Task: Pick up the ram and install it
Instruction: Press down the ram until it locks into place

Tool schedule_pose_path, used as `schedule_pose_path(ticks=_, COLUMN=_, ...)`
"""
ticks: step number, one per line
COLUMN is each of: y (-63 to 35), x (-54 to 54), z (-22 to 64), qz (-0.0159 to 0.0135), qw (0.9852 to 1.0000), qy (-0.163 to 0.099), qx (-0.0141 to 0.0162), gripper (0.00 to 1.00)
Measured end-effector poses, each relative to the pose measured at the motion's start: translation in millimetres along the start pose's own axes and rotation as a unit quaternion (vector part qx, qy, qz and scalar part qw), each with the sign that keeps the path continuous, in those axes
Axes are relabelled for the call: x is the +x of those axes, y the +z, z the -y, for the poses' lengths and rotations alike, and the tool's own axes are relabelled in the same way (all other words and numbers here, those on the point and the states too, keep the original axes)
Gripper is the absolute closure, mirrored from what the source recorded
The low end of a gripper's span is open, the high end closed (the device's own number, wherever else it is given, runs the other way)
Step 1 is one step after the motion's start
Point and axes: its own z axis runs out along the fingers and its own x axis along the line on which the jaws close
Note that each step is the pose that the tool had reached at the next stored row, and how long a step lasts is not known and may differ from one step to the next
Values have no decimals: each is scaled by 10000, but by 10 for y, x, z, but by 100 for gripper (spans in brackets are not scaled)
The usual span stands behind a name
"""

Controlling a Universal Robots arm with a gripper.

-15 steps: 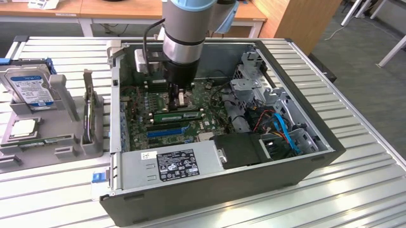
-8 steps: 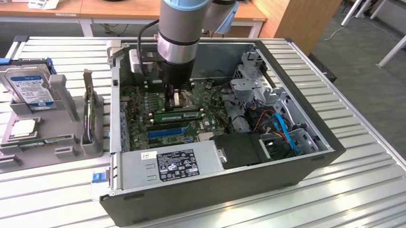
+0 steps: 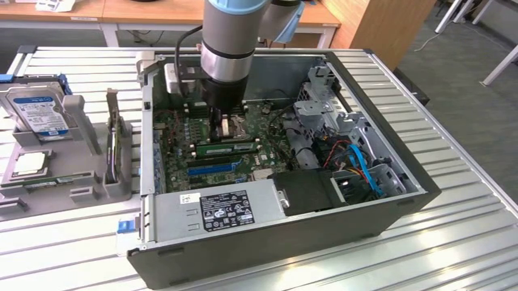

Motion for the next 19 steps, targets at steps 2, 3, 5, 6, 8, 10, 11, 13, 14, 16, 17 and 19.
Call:
schedule_pose_path(ticks=2, y=0, x=0, z=1, qz=0, qw=10000, qy=-1, qx=0, gripper=90)
schedule_pose_path(ticks=3, y=0, x=0, z=1, qz=0, qw=10000, qy=-1, qx=0, gripper=90)
schedule_pose_path(ticks=5, y=3, x=1, z=1, qz=1, qw=10000, qy=-1, qx=0, gripper=90)
schedule_pose_path(ticks=6, y=9, x=2, z=1, qz=0, qw=10000, qy=-1, qx=0, gripper=90)
schedule_pose_path(ticks=8, y=24, x=2, z=2, qz=0, qw=10000, qy=-1, qx=0, gripper=90)
schedule_pose_path(ticks=10, y=38, x=3, z=3, qz=0, qw=10000, qy=-1, qx=0, gripper=90)
schedule_pose_path(ticks=11, y=44, x=4, z=3, qz=0, qw=10000, qy=-1, qx=0, gripper=90)
schedule_pose_path(ticks=13, y=58, x=5, z=4, qz=0, qw=10000, qy=-1, qx=0, gripper=90)
schedule_pose_path(ticks=14, y=66, x=5, z=4, qz=0, qw=10000, qy=-1, qx=0, gripper=90)
schedule_pose_path(ticks=16, y=81, x=7, z=5, qz=0, qw=10000, qy=-1, qx=0, gripper=90)
schedule_pose_path(ticks=17, y=88, x=7, z=5, qz=0, qw=10000, qy=-1, qx=0, gripper=90)
schedule_pose_path(ticks=19, y=102, x=8, z=6, qz=0, qw=10000, qy=-1, qx=0, gripper=90)
